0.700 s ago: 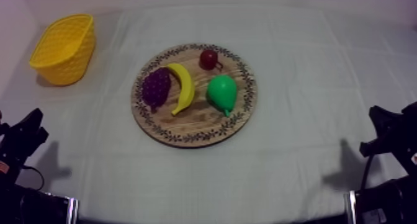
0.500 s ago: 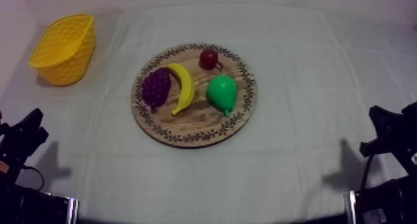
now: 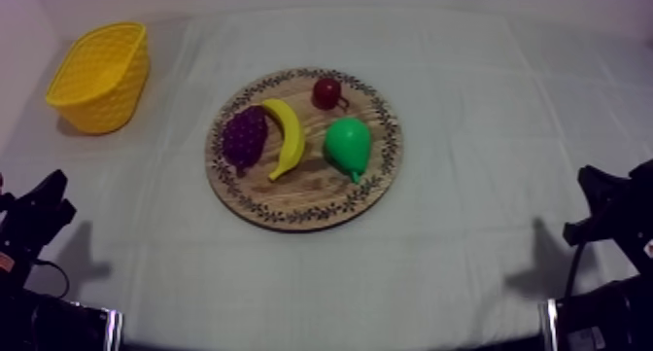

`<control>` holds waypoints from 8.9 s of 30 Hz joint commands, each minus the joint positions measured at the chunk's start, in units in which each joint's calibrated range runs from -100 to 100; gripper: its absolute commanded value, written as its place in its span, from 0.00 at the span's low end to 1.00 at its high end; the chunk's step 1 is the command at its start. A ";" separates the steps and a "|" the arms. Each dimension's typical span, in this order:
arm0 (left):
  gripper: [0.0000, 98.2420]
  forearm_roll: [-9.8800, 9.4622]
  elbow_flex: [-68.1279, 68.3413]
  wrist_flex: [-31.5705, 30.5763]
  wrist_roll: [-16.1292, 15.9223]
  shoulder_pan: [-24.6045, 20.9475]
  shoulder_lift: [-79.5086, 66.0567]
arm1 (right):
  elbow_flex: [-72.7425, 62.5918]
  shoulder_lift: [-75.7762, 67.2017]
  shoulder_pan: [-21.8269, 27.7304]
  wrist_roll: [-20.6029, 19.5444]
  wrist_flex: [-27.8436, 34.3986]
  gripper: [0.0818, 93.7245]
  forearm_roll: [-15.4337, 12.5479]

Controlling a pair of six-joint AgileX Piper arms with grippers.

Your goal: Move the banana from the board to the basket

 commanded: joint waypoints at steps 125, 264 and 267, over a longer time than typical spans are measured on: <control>0.87 -0.91 -90.18 32.83 12.99 29.09 112.60 | 0.02 -0.03 0.01 0.06 -0.01 0.00 0.00; 0.07 -2.69 -53.47 30.01 -5.56 -1.29 28.56 | 0.02 -0.03 -0.30 0.06 -0.01 0.00 0.00; 0.02 -3.35 -48.53 28.43 -5.46 0.33 22.56 | 0.02 -0.03 -0.30 0.06 -0.01 0.00 0.00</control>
